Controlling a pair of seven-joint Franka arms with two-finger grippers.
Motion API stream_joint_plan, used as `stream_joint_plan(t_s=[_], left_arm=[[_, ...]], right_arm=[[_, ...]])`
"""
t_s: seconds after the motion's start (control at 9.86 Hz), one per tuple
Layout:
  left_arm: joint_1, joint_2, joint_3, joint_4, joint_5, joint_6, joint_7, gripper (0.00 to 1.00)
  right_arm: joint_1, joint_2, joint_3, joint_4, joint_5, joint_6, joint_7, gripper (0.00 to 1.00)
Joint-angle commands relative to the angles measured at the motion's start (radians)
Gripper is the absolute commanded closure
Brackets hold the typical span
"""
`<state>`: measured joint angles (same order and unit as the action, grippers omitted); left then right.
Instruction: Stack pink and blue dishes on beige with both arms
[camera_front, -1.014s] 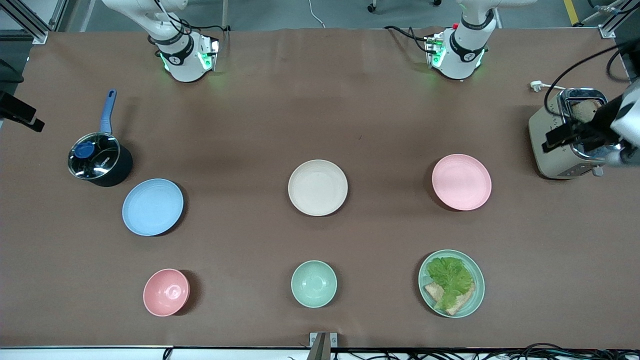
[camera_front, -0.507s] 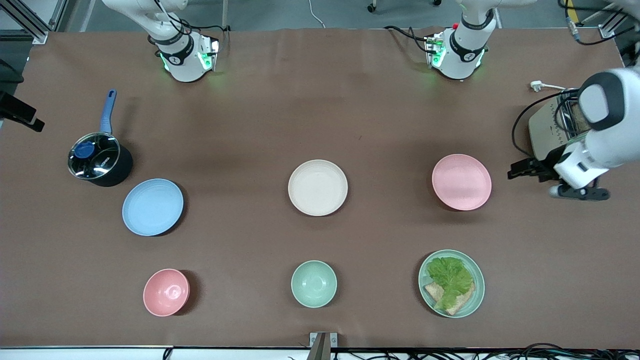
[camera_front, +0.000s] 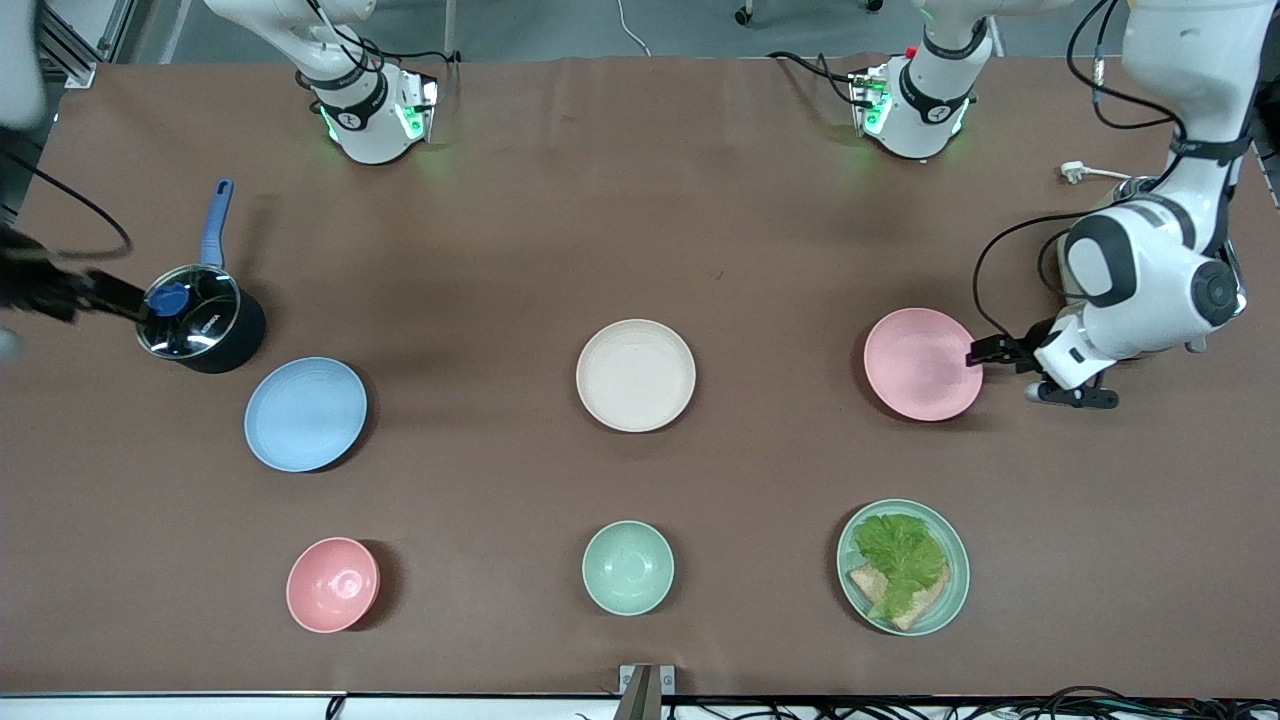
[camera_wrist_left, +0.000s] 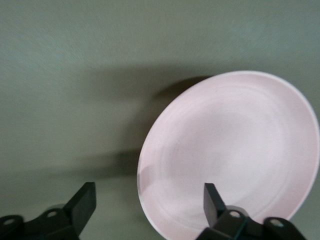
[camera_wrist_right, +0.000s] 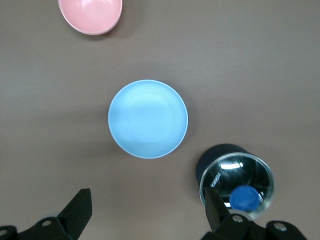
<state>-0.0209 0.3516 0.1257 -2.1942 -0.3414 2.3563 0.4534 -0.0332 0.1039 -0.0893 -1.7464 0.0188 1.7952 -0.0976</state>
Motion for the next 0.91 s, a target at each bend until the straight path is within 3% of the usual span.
stream_joint_plan(t_s=[0.0,0.1,0.2,0.51,0.61,0.81], left_arm=[[-0.002,0.09,0.003,0.017,-0.054,0.02,0.056,0.32],[-0.002,0.095,0.003,0.021,-0.074,0.02,0.059,0.71],[-0.002,0.095,0.003,0.03,-0.094,0.02,0.063,0.96],[-0.002,0.066,0.002,0.033,-0.102,0.018,0.053,1.0],[0.002,0.029,-0.001,0.03,-0.102,0.006,0.045,1.0],[0.002,-0.067,-0.041,0.03,-0.102,-0.02,0.033,1.0]], right_arm=[[-0.031,0.055,0.003,-0.143,0.032,0.177,-0.114,0.0],[-0.045,0.11,-0.003,-0.174,0.085,0.243,-0.193,0.0],[-0.071,0.176,-0.007,-0.179,0.152,0.28,-0.29,0.0],[-0.082,0.315,-0.095,-0.197,0.379,0.4,-0.639,0.0],[-0.08,0.347,-0.113,-0.208,0.479,0.401,-0.719,0.0],[-0.086,0.407,-0.119,-0.212,0.594,0.409,-0.812,0.02]])
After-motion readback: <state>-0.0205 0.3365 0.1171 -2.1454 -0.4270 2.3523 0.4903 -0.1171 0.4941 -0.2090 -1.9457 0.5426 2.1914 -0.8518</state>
